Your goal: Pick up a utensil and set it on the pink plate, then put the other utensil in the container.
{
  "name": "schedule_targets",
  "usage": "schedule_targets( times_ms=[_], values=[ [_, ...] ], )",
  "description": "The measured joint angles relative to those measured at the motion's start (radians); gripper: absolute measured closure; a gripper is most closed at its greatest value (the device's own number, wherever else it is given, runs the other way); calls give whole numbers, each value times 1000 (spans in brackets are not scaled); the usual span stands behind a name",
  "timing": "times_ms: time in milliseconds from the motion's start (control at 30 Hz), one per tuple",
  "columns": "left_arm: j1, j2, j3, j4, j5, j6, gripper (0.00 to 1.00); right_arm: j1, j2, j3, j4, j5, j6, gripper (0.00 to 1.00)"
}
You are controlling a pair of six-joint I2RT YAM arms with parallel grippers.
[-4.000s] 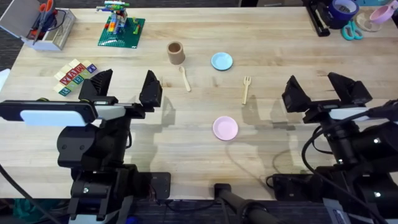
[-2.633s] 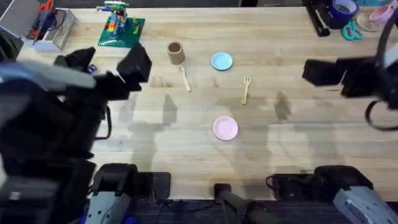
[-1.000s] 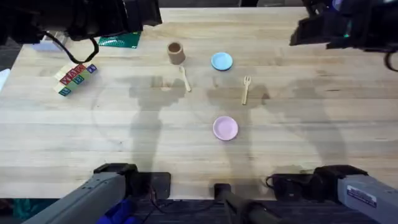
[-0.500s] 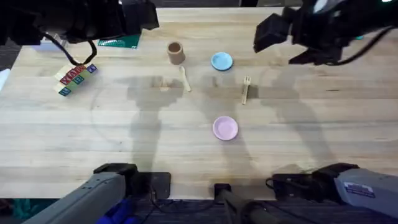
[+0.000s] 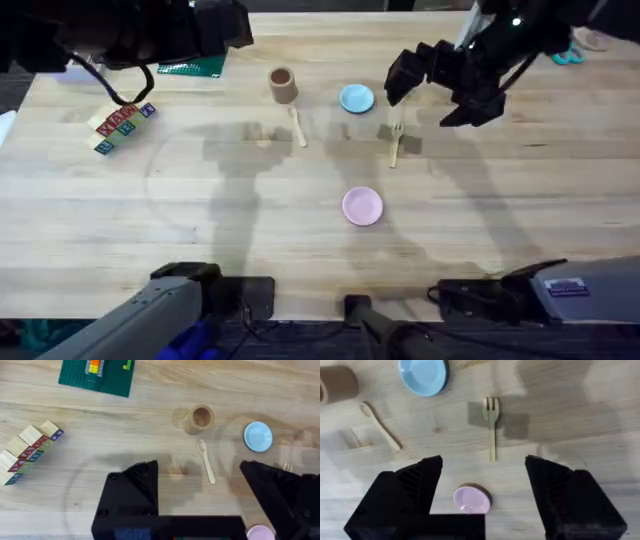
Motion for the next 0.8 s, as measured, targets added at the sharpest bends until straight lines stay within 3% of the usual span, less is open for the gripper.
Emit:
schedule_targets(
  times_ms=[333, 567, 800],
  values=[
    [0, 0, 0, 0, 0, 0, 7, 19, 50, 0, 13, 15, 22, 6],
    [0, 0, 0, 0, 0, 0, 8, 114, 50, 0, 34, 238, 34, 5],
    [0, 0, 0, -4, 0, 0, 7, 205, 50, 0, 93, 318, 54, 5]
  ],
)
